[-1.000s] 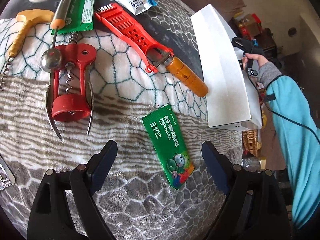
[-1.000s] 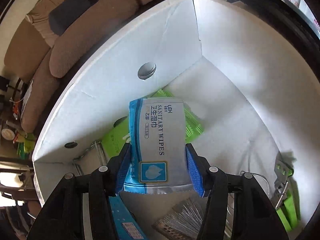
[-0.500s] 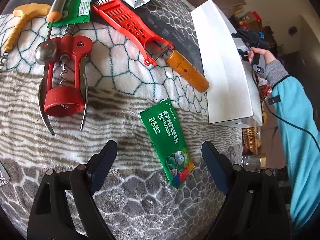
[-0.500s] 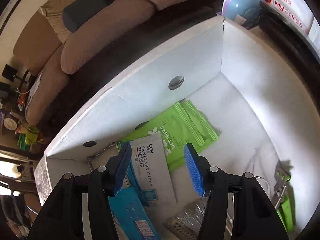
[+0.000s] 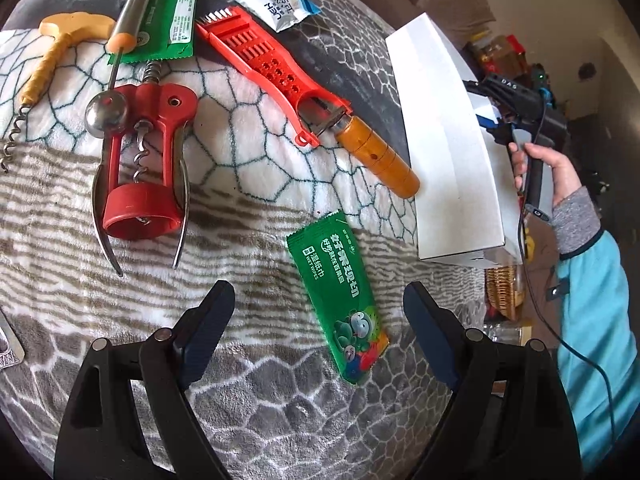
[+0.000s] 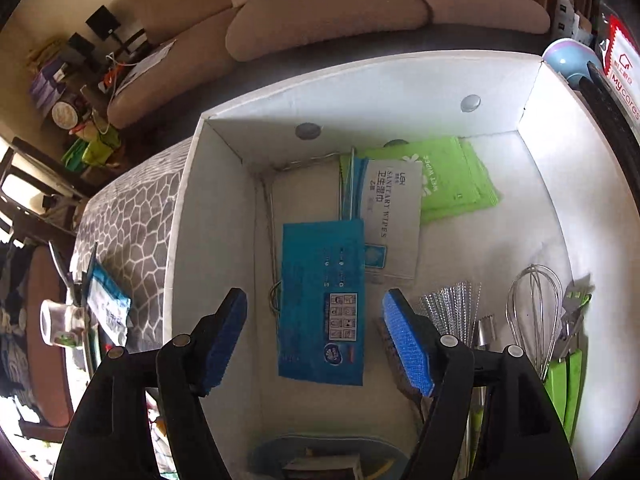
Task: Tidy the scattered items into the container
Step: 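Grasp the blue packet inside the white box with the right gripper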
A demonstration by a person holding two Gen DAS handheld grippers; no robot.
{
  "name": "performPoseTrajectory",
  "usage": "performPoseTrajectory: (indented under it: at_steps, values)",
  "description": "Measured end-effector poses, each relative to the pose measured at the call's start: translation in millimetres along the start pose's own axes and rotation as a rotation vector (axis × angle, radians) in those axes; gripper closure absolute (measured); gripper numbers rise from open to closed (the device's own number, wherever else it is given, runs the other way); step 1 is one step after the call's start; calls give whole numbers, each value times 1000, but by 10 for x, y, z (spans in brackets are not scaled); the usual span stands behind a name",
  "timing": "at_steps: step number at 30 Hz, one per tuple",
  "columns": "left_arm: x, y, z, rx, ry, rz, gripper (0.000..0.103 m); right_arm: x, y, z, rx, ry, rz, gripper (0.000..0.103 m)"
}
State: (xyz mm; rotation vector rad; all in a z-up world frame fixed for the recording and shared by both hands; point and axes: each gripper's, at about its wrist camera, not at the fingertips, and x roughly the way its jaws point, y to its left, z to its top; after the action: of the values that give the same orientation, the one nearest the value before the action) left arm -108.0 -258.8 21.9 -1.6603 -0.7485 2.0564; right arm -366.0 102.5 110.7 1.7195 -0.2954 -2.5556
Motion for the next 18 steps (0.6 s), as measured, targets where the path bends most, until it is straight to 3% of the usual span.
performPoseTrajectory:
  at_steps: [3, 8, 14, 18]
  values:
    - [37, 62, 14, -15, 11, 11, 18, 283, 120, 24, -9, 55, -26, 27]
    - [-2, 78, 53, -20, -1, -7, 18, 336, 41, 50, 34, 53, -33, 21]
    - [20, 79, 50, -22, 9, -11, 18, 426, -102, 69, 91, 72, 68, 21]
    - [32, 64, 41, -18, 13, -5, 18, 431, -101, 86, 85, 60, 82, 23]
